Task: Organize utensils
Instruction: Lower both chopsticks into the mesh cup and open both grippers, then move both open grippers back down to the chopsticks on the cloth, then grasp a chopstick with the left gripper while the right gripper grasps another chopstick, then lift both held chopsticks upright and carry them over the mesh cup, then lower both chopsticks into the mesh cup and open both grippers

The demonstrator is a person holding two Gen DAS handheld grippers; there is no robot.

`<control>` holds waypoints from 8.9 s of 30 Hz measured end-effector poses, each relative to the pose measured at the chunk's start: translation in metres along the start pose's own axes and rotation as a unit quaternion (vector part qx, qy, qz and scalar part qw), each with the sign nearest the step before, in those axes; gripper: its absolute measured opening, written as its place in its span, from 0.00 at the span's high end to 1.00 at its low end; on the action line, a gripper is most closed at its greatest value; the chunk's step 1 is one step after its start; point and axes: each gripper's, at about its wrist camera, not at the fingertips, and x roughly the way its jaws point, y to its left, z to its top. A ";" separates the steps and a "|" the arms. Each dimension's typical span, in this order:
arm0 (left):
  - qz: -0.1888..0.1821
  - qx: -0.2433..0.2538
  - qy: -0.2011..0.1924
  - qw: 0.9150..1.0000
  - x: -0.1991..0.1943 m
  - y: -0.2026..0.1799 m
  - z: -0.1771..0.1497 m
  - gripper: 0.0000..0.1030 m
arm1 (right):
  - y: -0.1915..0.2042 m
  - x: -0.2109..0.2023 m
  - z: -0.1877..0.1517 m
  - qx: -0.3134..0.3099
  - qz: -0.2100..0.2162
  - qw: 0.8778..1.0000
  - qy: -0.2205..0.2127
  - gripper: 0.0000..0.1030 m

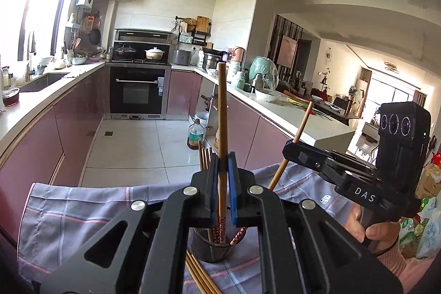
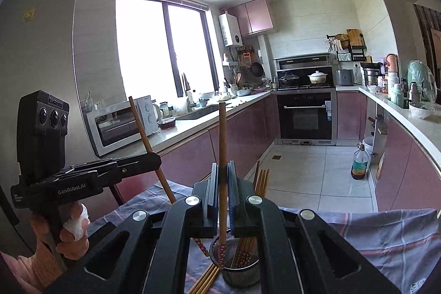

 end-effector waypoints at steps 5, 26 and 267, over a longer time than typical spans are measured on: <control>0.009 -0.003 0.007 1.000 0.013 0.001 -0.001 0.93 | -0.001 0.008 -0.001 -0.003 -0.011 1.000 -0.001 0.95; 0.023 0.017 0.119 0.992 0.101 0.009 -0.029 0.93 | -0.016 0.063 -0.036 0.008 -0.034 0.995 0.098 0.95; 0.019 -0.062 0.075 0.995 -0.013 0.051 -0.109 0.93 | 0.007 0.003 -0.073 0.033 0.030 0.995 0.085 0.95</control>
